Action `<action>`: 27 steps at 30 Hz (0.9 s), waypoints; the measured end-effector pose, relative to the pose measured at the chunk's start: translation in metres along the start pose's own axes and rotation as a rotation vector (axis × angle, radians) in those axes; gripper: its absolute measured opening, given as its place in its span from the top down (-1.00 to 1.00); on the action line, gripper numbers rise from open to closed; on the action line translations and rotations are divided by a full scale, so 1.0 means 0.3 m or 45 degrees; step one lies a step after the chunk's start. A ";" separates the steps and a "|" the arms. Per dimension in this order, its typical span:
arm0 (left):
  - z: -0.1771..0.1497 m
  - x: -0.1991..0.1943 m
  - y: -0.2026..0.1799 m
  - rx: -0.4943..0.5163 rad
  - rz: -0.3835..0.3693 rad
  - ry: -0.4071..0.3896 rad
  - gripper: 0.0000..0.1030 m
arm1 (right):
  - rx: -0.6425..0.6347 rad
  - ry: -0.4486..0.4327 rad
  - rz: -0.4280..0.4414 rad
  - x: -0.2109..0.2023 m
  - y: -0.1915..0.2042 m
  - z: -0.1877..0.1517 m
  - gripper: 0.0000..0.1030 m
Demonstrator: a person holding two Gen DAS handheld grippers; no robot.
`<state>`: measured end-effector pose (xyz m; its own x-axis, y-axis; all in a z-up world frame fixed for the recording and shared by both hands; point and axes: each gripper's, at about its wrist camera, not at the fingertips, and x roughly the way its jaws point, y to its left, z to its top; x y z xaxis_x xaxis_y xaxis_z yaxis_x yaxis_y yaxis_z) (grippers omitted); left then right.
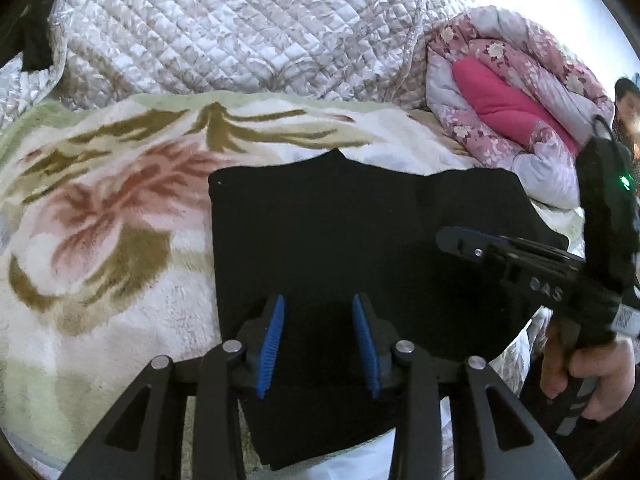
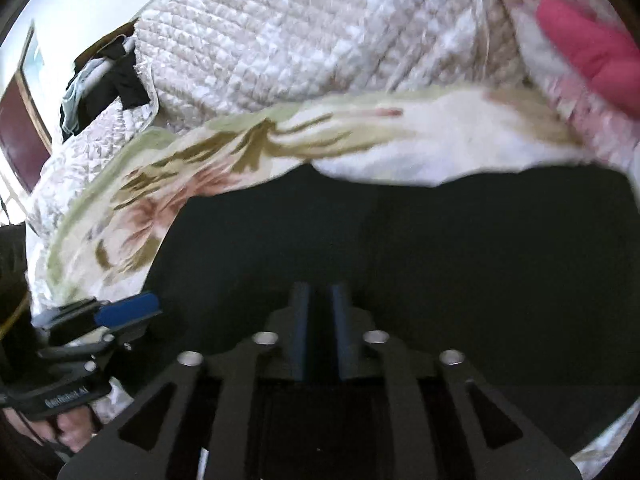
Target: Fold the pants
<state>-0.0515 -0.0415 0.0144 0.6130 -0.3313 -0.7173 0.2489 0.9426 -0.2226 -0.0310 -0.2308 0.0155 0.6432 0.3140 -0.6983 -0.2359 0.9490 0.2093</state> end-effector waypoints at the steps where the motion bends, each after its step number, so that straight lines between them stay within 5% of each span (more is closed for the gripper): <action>1: 0.000 -0.004 0.000 -0.002 0.017 -0.001 0.25 | -0.013 -0.004 0.017 -0.011 0.007 -0.007 0.62; 10: -0.007 -0.027 -0.021 0.022 0.057 -0.037 0.21 | -0.247 0.031 -0.088 -0.007 0.126 -0.104 0.48; 22: -0.027 -0.007 -0.034 0.050 0.082 -0.013 0.14 | -0.159 0.005 -0.101 -0.016 0.065 -0.094 0.47; 27: -0.006 -0.049 -0.003 0.016 0.132 -0.085 0.14 | -0.144 -0.038 -0.092 -0.047 0.052 -0.084 0.47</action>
<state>-0.0621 -0.0375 0.0239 0.6845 -0.2348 -0.6902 0.1909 0.9714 -0.1411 -0.0621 -0.2213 0.0113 0.6828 0.2474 -0.6875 -0.2680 0.9602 0.0794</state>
